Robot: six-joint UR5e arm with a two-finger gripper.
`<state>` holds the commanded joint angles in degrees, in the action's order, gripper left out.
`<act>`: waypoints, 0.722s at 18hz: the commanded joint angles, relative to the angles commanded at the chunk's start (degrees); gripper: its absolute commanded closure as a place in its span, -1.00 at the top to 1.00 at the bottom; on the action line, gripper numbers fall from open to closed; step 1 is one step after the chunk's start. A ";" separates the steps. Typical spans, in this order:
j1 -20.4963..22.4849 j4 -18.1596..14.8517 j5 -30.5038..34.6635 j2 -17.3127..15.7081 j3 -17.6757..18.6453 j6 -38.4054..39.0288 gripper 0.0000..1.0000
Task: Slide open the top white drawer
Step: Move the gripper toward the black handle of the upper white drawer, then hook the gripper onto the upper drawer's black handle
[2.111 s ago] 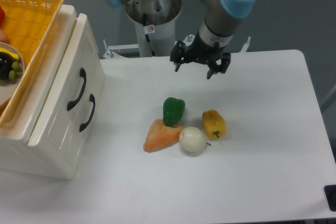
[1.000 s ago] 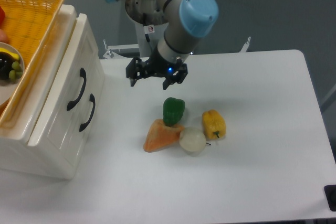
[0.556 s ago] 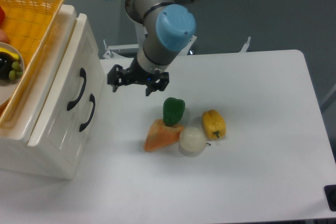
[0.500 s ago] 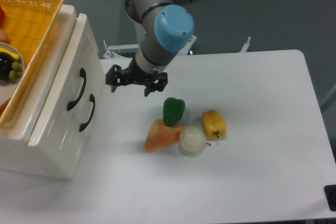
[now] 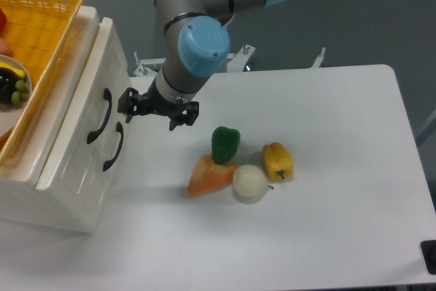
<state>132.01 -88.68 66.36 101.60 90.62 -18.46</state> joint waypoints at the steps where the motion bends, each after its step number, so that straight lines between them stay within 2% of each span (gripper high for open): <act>1: -0.35 0.00 0.00 0.00 0.00 0.00 1.00; 13: -2.37 0.09 -0.53 0.62 0.00 -0.35 1.00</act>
<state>129.64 -88.59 65.83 102.22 90.62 -18.81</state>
